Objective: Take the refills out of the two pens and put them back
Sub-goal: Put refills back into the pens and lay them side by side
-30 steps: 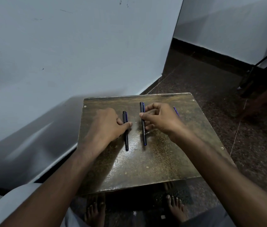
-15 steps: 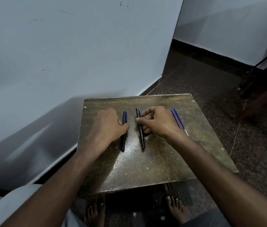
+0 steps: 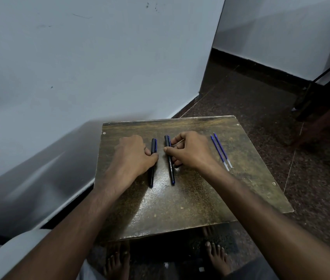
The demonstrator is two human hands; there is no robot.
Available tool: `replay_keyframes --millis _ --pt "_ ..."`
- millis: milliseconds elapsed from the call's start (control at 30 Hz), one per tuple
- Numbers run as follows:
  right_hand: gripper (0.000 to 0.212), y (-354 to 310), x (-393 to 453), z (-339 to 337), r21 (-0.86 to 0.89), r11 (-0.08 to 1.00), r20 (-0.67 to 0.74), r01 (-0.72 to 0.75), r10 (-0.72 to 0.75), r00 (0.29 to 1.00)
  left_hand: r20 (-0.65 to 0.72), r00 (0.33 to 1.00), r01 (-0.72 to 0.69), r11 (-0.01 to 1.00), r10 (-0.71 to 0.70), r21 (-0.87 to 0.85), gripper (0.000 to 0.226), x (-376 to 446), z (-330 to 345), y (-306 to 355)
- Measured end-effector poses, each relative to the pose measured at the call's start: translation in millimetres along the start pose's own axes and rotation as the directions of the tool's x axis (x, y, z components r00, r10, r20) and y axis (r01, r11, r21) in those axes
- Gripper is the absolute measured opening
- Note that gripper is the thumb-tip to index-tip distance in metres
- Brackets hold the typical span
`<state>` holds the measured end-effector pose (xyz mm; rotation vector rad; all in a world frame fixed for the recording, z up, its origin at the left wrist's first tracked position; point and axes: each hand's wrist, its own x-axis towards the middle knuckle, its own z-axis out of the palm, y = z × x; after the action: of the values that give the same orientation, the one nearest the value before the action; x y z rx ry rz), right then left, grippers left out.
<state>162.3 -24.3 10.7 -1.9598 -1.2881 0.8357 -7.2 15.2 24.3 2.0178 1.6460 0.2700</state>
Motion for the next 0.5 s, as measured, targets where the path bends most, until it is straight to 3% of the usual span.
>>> replay_keyframes --millis 500 --pt "0.020 7.4 5.9 3.9 -0.069 0.996 -0.017 0.054 -0.055 0.998 -0.019 1.000 -0.012 0.998 0.011 -0.068 0.035 7.7 10.7 -11.5"
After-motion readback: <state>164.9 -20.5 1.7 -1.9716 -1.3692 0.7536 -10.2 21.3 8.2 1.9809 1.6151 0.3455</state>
